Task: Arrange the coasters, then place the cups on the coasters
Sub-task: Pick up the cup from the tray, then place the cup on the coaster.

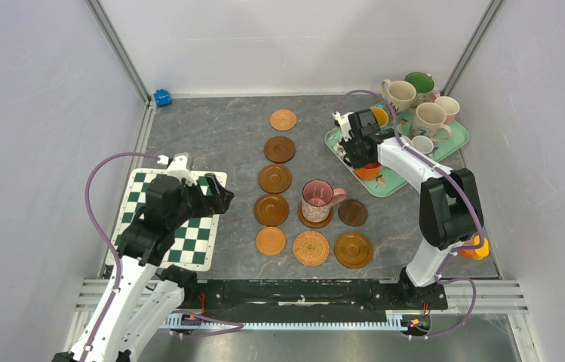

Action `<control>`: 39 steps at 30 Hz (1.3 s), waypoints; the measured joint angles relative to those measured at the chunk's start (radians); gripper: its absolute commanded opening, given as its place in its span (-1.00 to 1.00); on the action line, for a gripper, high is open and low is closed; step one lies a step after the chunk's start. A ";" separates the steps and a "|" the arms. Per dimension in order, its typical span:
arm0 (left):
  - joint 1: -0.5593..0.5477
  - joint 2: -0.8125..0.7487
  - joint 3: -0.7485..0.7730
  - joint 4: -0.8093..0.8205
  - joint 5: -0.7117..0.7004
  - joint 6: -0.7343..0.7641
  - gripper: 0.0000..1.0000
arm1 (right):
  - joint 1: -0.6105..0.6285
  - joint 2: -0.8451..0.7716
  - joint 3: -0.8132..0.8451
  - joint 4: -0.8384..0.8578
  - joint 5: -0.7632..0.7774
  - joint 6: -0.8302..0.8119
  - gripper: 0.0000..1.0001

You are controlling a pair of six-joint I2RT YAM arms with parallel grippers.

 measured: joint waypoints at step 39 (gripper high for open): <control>-0.005 -0.014 0.000 0.000 0.019 0.000 0.99 | 0.245 -0.590 -0.312 -0.384 0.137 0.422 -1.00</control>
